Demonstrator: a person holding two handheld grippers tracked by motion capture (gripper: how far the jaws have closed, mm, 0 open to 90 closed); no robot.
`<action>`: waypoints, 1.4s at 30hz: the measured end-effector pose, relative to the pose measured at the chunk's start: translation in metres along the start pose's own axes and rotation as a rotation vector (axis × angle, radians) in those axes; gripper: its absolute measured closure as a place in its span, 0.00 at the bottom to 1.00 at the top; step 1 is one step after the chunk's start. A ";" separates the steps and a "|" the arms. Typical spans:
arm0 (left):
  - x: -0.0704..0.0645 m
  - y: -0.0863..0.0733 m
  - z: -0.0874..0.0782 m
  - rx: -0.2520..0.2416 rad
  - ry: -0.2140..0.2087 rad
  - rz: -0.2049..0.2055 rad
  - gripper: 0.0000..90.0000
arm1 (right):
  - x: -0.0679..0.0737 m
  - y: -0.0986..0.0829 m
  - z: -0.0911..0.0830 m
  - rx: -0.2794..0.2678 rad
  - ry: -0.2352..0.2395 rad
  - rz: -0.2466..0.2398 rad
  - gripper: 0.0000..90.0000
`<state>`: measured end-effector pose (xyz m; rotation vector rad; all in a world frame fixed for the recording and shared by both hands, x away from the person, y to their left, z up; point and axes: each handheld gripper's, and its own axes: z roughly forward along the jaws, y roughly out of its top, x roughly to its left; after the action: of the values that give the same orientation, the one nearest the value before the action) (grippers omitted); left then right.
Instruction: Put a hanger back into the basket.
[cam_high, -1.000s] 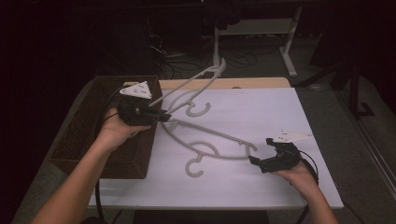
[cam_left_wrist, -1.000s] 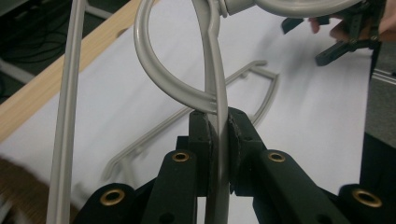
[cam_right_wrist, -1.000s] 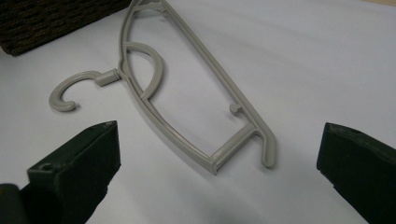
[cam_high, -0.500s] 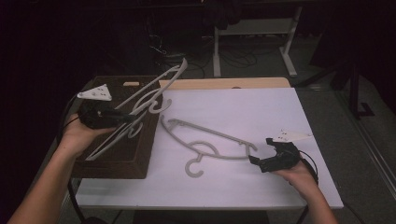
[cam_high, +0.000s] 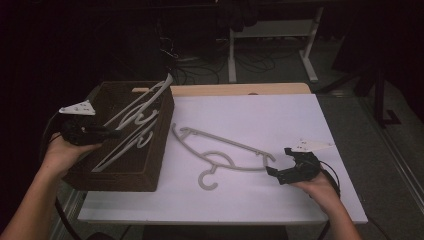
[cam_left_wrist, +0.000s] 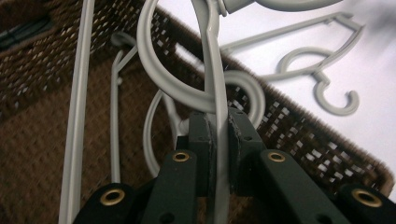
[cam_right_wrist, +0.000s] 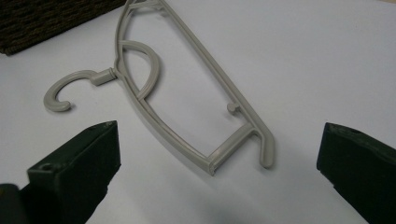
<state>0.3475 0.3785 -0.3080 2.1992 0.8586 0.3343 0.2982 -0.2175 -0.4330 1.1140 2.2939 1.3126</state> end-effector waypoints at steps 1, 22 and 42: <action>0.001 -0.002 0.000 -0.002 0.003 -0.008 0.91 | 0.000 0.000 0.000 0.001 -0.001 -0.001 0.00; 0.022 -0.027 0.016 0.074 -0.008 -0.081 0.91 | 0.000 0.000 0.002 0.003 -0.001 0.000 0.00; 0.038 -0.035 0.019 0.057 0.067 -0.128 0.62 | 0.000 0.000 0.002 0.001 -0.001 0.002 0.00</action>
<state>0.3685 0.4111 -0.3475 2.1826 1.0518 0.3259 0.2995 -0.2167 -0.4336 1.1177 2.2933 1.3117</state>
